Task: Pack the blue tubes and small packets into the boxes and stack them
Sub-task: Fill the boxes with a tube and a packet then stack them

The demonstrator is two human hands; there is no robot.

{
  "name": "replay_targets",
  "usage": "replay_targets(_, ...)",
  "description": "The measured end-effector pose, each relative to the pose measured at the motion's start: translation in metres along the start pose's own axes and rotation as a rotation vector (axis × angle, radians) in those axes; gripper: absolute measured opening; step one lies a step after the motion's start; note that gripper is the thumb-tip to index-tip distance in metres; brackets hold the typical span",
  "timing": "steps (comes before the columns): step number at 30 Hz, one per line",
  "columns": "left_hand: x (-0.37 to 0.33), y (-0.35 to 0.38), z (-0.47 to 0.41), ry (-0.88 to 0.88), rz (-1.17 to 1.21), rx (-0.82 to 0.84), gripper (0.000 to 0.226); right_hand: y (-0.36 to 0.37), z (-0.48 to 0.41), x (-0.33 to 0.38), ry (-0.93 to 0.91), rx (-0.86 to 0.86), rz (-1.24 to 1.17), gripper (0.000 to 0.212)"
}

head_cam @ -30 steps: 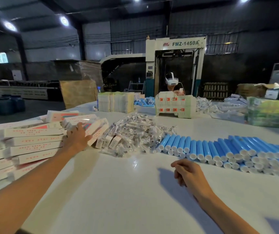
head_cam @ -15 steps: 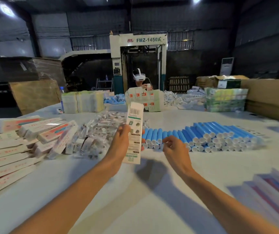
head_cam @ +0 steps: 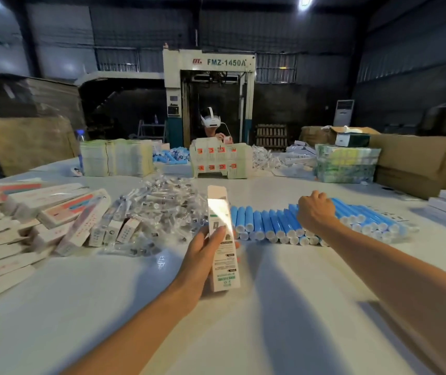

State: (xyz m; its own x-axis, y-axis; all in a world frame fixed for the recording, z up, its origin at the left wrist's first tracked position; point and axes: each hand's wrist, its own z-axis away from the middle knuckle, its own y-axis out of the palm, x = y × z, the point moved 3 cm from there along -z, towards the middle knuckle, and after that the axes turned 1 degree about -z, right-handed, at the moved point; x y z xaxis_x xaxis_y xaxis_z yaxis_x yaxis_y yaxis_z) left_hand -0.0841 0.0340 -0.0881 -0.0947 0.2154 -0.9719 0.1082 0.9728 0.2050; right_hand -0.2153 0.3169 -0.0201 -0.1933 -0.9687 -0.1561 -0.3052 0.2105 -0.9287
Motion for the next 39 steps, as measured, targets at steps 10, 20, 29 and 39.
replay_targets(10,-0.007,0.001,0.001,0.064,-0.069,0.060,0.034,-0.001,0.008,0.003,0.075,0.035,-0.039,0.037)
replay_targets(20,-0.009,0.000,0.002,0.059,-0.067,0.079,0.045,-0.096,0.049,0.049,-0.128,-0.023,-1.828,0.030)
replay_targets(29,-0.008,0.004,0.008,0.078,-0.051,0.114,0.042,-0.102,0.062,0.073,-0.258,-0.083,-1.766,0.095)
replay_targets(39,0.001,0.008,0.004,0.092,-0.095,0.096,0.033,-0.100,0.059,0.075,-0.489,0.168,-1.262,0.073)
